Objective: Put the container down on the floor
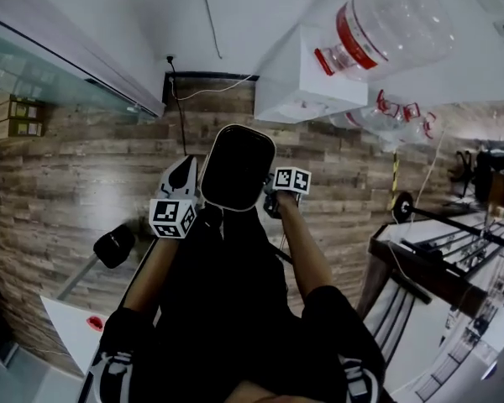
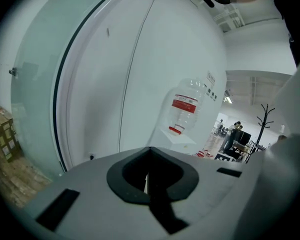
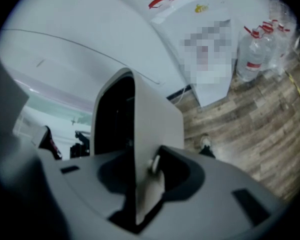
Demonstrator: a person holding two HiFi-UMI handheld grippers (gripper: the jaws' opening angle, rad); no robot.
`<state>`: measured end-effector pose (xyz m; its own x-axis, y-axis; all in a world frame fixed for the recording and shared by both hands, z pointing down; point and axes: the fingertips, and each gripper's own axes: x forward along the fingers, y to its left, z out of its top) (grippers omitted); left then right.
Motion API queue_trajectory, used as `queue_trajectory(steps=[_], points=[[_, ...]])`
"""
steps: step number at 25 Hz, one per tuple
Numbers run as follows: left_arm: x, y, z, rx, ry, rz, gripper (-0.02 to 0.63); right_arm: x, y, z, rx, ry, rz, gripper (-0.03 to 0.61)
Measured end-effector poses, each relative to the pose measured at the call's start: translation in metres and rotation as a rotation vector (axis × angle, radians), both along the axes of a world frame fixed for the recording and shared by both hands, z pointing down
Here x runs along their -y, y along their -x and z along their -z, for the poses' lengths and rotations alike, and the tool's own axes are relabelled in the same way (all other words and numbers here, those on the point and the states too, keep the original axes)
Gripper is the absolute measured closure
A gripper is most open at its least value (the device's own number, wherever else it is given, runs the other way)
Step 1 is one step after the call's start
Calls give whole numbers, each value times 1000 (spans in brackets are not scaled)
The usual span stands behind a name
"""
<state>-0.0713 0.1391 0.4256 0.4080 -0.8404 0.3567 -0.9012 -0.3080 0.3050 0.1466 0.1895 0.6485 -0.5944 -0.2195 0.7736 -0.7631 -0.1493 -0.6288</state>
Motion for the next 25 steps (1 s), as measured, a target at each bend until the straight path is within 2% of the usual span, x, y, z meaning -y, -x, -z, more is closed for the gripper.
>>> queue_trajectory(steps=[13,18,25], points=[[92,5,-12,34,26,179,586,130,19,-25,0,-6,144,446],[122,10,-13,47,24,198,588,162,23,-42,7,23,104,446],[169,30,-39,54,48,132,588,199,38,-76,16,37,-12,446]])
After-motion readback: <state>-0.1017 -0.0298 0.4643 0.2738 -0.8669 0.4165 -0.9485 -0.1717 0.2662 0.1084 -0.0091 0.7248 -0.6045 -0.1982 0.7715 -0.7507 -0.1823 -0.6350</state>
